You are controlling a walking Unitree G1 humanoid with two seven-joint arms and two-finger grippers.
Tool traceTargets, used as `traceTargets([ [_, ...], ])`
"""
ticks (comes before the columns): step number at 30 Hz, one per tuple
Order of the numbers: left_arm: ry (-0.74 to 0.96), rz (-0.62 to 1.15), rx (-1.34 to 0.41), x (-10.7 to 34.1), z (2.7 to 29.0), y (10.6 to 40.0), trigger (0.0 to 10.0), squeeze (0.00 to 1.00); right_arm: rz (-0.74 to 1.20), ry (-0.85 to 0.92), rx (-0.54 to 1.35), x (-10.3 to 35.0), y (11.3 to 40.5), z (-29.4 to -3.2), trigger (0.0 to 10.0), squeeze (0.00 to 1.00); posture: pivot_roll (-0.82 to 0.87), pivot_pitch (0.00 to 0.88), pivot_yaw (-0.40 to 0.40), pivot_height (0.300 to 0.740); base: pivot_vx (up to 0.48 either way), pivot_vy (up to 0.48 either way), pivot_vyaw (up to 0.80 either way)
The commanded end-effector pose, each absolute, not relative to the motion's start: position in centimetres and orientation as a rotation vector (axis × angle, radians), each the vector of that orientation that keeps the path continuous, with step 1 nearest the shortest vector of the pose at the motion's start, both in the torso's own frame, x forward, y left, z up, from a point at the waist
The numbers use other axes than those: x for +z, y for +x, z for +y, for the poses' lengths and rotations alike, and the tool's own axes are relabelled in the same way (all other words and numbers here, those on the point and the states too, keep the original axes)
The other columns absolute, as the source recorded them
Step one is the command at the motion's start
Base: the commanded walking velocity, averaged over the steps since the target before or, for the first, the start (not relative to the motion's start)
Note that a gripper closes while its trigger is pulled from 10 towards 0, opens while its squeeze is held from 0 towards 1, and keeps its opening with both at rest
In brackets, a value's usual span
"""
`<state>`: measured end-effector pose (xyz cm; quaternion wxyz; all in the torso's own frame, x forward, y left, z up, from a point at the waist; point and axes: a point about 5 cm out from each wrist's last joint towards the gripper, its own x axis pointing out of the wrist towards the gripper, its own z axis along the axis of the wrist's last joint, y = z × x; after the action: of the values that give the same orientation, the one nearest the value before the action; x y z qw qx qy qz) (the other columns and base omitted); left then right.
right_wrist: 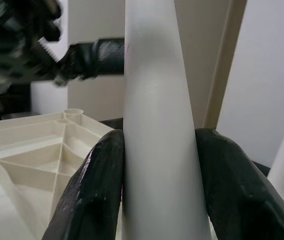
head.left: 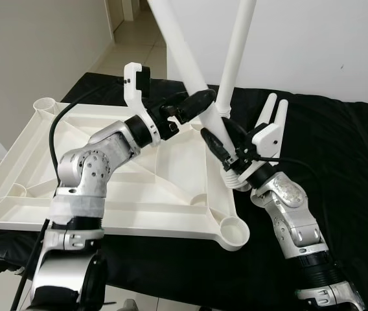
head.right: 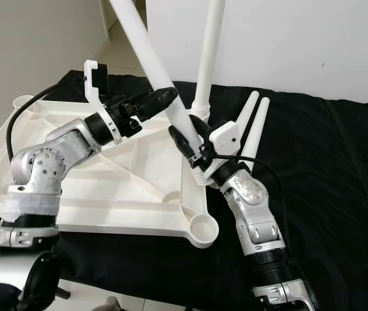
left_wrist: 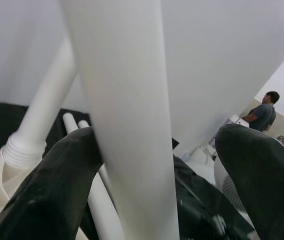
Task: Building children table
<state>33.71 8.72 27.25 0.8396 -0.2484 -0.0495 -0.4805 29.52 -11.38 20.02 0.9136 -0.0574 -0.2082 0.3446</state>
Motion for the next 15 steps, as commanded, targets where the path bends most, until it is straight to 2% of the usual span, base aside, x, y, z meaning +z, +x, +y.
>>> traceTargets([
  [1,-0.525,-0.16,-1.118,28.0,8.8,33.4,10.0,0.0,-0.444,-0.13,0.736,20.1,29.1,-11.0,10.0,0.0,-0.01,0.0,0.008,0.74,0.0,0.0,0.0],
  [10,-0.594,-0.192,-1.078,29.4,9.7,34.2,10.0,0.0,-0.414,-0.153,0.748,19.4,28.9,-11.1,10.0,0.0,-0.01,0.002,0.007,0.74,0.0,0.0,0.0],
  [11,-0.607,-0.191,-1.087,29.3,9.5,34.0,5.7,0.0,-0.412,-0.154,0.742,19.3,28.9,-11.2,10.0,0.0,-0.01,0.004,0.007,0.74,0.0,0.0,0.0],
  [12,-0.607,-0.191,-1.087,29.3,9.5,34.0,5.7,0.0,-0.412,-0.154,0.742,19.3,28.9,-11.2,10.0,0.0,-0.01,0.004,0.007,0.74,0.0,0.0,0.0],
  [13,-0.614,-0.197,-1.103,29.2,9.3,33.7,0.0,0.0,-0.409,-0.156,0.738,19.3,29.0,-11.2,10.0,0.0,-0.01,0.007,0.005,0.74,0.0,0.0,0.0],
  [15,-0.619,-0.202,-1.116,29.2,9.1,33.5,0.0,0.0,-0.408,-0.158,0.736,19.3,29.0,-11.2,10.0,0.0,-0.01,0.007,0.005,0.74,0.0,0.0,0.0],
])
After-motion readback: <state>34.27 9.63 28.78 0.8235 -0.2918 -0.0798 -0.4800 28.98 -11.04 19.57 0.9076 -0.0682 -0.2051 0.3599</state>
